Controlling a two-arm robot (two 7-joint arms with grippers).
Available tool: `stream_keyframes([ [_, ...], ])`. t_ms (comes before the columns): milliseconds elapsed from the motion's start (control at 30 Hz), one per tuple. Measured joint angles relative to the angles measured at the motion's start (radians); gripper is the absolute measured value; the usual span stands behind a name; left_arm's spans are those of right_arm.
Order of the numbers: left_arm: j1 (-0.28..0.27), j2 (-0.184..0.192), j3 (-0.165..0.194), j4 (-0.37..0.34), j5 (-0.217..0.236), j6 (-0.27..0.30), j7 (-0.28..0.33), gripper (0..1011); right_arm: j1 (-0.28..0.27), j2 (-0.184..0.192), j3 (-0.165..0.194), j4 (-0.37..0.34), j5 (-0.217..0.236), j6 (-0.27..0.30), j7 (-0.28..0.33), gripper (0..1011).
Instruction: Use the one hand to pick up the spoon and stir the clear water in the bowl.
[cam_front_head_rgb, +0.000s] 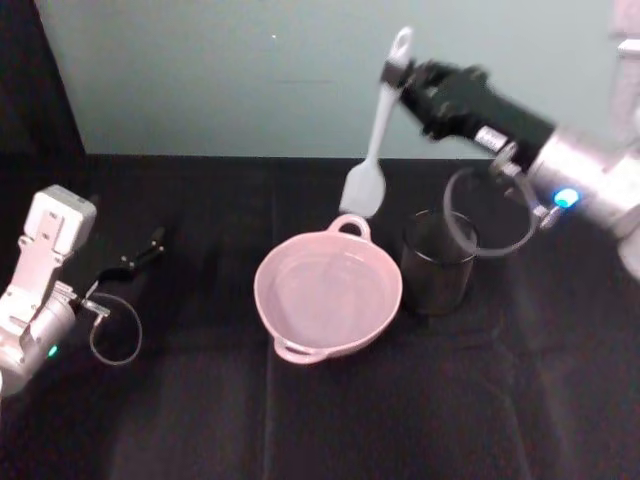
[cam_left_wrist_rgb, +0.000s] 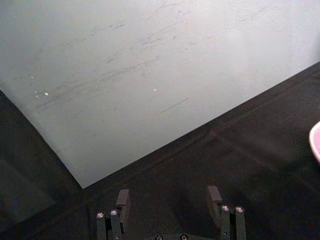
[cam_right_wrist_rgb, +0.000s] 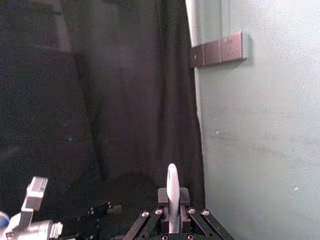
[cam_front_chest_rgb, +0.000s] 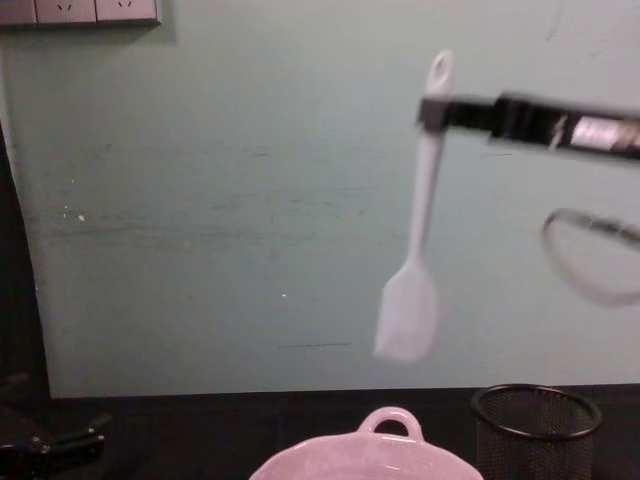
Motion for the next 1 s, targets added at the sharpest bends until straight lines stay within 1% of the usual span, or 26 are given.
stream_keyframes([
  [67, 0.0, 0.0, 0.0, 0.0, 0.0, 0.0, 0.0, 1011, -0.001, -0.02, -0.015, 0.033, -0.015, -0.028, 0.014, 125],
  [100, 0.0, 0.0, 0.0, 0.0, 0.0, 0.0, 0.0, 1011, -0.004, -0.037, -0.029, 0.066, -0.035, -0.062, 0.027, 125],
  [133, 0.0, 0.0, 0.0, 0.0, 0.0, 0.0, 0.0, 1011, -0.006, -0.048, -0.037, 0.087, -0.049, -0.083, 0.035, 125],
  [200, 0.0, 0.0, 0.0, 0.0, 0.0, 0.0, 0.0, 1011, -0.01, -0.061, -0.046, 0.116, -0.069, -0.113, 0.045, 125],
  [233, 0.0, 0.0, 0.0, 0.0, 0.0, 0.0, 0.0, 1011, -0.014, -0.072, -0.056, 0.142, -0.093, -0.147, 0.053, 125],
  [267, 0.0, 0.0, 0.0, 0.0, 0.0, 0.0, 0.0, 1011, -0.017, -0.076, -0.06, 0.154, -0.104, -0.162, 0.056, 125],
  [300, 0.0, 0.0, 0.0, 0.0, 0.0, 0.0, 0.0, 1011, -0.022, -0.083, -0.068, 0.172, -0.131, -0.193, 0.058, 125],
  [433, 0.0, 0.0, 0.0, 0.0, 0.0, 0.0, 0.0, 1011, -0.037, -0.09, -0.079, 0.195, -0.178, -0.236, 0.058, 125],
  [600, 0.0, 0.0, 0.0, 0.0, 0.0, 0.0, 0.0, 1011, -0.061, -0.093, -0.083, 0.195, -0.193, -0.241, 0.068, 125],
  [767, 0.0, 0.0, 0.0, 0.0, 0.0, 0.0, 0.0, 1011, -0.081, -0.101, -0.087, 0.186, -0.187, -0.216, 0.089, 125],
  [867, 0.0, 0.0, 0.0, 0.0, 0.0, 0.0, 0.0, 1011, -0.088, -0.116, -0.091, 0.184, -0.18, -0.196, 0.101, 125],
  [967, 0.0, 0.0, 0.0, 0.0, 0.0, 0.0, 0.0, 1011, -0.089, -0.139, -0.093, 0.195, -0.177, -0.188, 0.107, 125],
  [1000, 0.0, 0.0, 0.0, 0.0, 0.0, 0.0, 0.0, 1011, -0.087, -0.153, -0.093, 0.204, -0.177, -0.189, 0.108, 125],
])
